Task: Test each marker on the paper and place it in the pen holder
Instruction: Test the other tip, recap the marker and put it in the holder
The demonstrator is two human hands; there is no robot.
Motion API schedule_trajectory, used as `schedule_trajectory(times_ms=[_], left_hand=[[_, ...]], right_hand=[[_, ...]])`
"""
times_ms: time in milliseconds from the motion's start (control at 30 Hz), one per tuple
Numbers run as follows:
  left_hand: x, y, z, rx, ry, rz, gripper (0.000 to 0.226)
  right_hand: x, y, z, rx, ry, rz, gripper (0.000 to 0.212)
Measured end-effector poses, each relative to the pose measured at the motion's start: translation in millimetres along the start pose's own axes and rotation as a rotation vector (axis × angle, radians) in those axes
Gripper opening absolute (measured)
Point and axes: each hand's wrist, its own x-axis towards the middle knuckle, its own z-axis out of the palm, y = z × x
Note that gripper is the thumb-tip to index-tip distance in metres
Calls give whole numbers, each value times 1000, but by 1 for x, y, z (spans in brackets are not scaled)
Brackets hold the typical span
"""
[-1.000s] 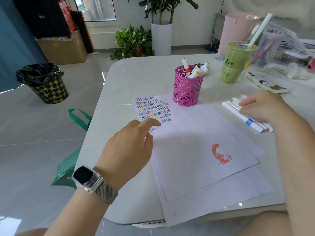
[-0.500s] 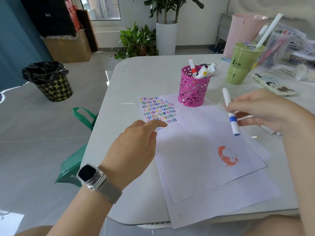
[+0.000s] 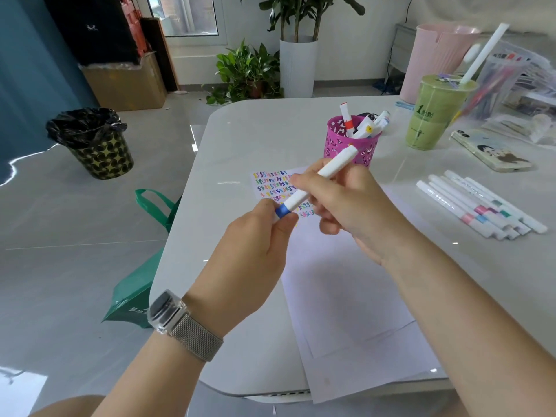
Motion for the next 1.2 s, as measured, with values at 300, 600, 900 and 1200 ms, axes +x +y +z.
schedule_trajectory(times_ms=[300,600,900,1200], left_hand=[[-9,10,10,365,-101,106,33],[-13,17,21,496,15,242,36],[-20,32,35,373,18,169,40],[-16,36,28,230,0,105,45]], right_hand=[[3,3,8,153,173,32,51],[9,8,8,280,350,132,56],[16,12,4,486,260,272,47],[20,9,9,558,187,308,38]])
